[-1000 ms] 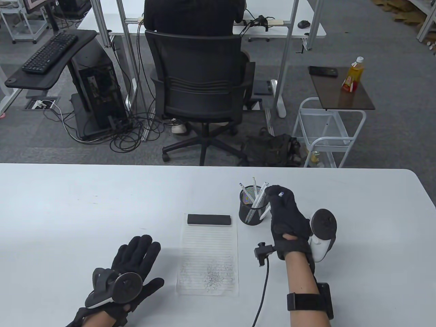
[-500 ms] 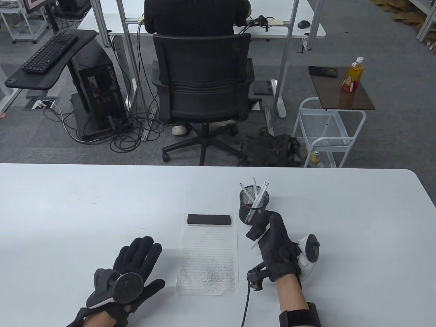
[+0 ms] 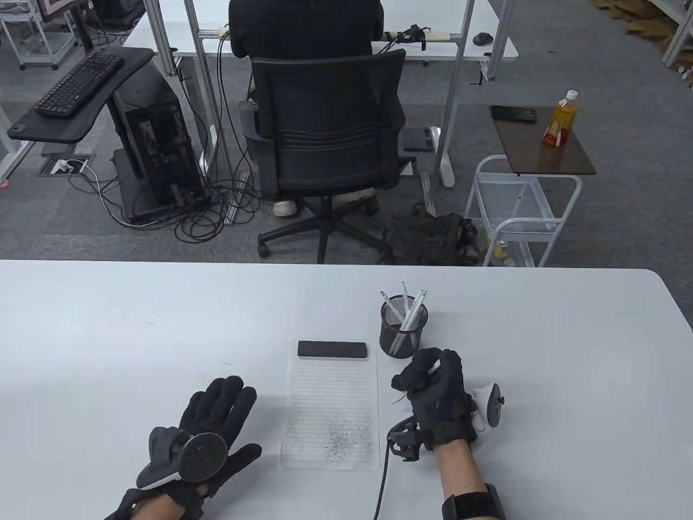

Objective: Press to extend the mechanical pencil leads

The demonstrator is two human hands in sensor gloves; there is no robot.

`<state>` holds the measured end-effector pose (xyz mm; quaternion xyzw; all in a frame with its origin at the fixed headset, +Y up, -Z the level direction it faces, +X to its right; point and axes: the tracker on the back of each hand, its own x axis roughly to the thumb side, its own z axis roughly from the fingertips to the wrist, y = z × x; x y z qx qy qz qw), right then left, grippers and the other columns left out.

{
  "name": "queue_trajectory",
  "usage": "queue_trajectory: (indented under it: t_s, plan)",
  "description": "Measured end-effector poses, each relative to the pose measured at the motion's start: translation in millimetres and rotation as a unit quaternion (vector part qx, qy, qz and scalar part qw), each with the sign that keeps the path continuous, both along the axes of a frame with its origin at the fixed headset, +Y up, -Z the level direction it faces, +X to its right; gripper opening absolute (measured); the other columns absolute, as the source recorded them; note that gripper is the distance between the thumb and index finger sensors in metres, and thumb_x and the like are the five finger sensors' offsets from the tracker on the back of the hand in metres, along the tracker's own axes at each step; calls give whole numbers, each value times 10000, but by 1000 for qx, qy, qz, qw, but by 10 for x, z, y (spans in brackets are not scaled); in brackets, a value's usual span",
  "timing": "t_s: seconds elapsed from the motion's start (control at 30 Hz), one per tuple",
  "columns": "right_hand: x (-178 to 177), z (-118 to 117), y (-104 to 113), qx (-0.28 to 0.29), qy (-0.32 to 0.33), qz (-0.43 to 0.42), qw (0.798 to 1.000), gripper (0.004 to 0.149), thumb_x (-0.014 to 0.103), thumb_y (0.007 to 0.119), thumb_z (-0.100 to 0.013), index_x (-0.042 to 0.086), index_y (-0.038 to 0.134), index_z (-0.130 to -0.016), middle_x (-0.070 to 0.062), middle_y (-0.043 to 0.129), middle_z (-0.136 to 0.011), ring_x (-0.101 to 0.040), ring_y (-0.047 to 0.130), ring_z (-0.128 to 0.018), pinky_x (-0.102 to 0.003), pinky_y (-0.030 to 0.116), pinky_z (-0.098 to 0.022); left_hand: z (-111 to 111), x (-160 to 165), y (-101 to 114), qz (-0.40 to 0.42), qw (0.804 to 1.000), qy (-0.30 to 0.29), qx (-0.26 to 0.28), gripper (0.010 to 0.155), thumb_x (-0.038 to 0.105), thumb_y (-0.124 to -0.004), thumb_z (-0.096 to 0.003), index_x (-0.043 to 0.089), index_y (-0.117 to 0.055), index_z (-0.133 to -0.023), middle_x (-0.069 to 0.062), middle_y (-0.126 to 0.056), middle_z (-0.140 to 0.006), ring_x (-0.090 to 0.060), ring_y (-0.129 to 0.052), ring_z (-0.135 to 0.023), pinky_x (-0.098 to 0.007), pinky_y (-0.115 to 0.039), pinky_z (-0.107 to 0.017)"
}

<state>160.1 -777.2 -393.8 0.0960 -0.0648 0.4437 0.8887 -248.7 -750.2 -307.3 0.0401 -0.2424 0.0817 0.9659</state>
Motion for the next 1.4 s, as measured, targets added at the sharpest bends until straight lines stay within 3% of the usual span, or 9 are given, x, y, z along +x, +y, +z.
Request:
queue_trajectory:
  t_s: [0.2, 0.4, 0.57, 0.73, 0.9, 1.07, 1.23, 1.4]
  plan:
    - [5, 1, 10, 20, 7, -13, 1000, 645, 637, 546, -590, 88, 857, -723, -95, 878, -499, -384, 864, -404, -672, 748, -454, 4, 2, 12, 0, 1000, 0, 5, 926, 644, -680, -451, 249, -208, -1144, -122, -178, -1201, -456, -283, -1112, -661, -334, -761]
    - [7, -7, -3, 23, 9, -11, 1000, 557, 543, 561, -612, 82, 856, -716, -95, 878, -487, -387, 867, -392, -676, 754, -447, 0, 2, 8, 1, 1000, -1, 4, 926, 644, -679, -452, 248, -207, -1145, -124, -176, -1201, -455, -280, -1113, -661, -333, -762]
    - [-5, -16, -26, 26, 11, -24, 999, 634, 624, 550, -594, 85, 860, -717, -94, 879, -489, -381, 866, -396, -668, 753, -449, 0, 1, 8, 0, 1000, 0, 4, 928, 644, -679, -452, 248, -207, -1145, -122, -178, -1201, -457, -280, -1113, -661, -332, -762]
    - [-16, -13, -28, 25, 19, -8, 999, 551, 532, 558, -615, 79, 854, -716, -98, 877, -487, -389, 865, -396, -679, 750, -453, -2, 1, 6, -1, 1000, -1, 5, 927, 645, -679, -451, 249, -207, -1145, -123, -178, -1201, -456, -281, -1113, -660, -333, -762]
    - [-52, -10, -41, 24, 14, -14, 1000, 627, 614, 549, -598, 82, 860, -714, -90, 880, -482, -377, 868, -390, -667, 755, -447, -5, 1, 5, -2, 1000, -1, 6, 925, 643, -679, -453, 248, -209, -1145, -122, -180, -1201, -456, -282, -1113, -661, -333, -762]
    - [-81, -8, -52, 27, 21, -1, 999, 551, 529, 557, -616, 76, 856, -713, -96, 878, -480, -386, 866, -391, -678, 751, -451, -6, -1, 3, -1, 1000, 0, 6, 926, 644, -679, -452, 249, -208, -1145, -123, -178, -1201, -456, -281, -1113, -661, -333, -762]
    - [-100, -11, -74, 23, 14, -8, 1000, 640, 628, 550, -591, 82, 863, -707, -89, 882, -472, -374, 869, -381, -665, 757, -445, -8, -3, 0, 0, 1000, 0, 6, 926, 644, -679, -451, 249, -210, -1145, -122, -179, -1201, -455, -282, -1113, -662, -333, -762]
    - [-146, -7, -107, 21, 22, -10, 999, 652, 621, 523, -591, 77, 861, -713, -94, 880, -479, -379, 865, -389, -668, 751, -451, -7, -3, -5, -1, 1000, 0, 4, 926, 644, -679, -452, 249, -210, -1145, -122, -179, -1202, -455, -282, -1113, -661, -334, -762]
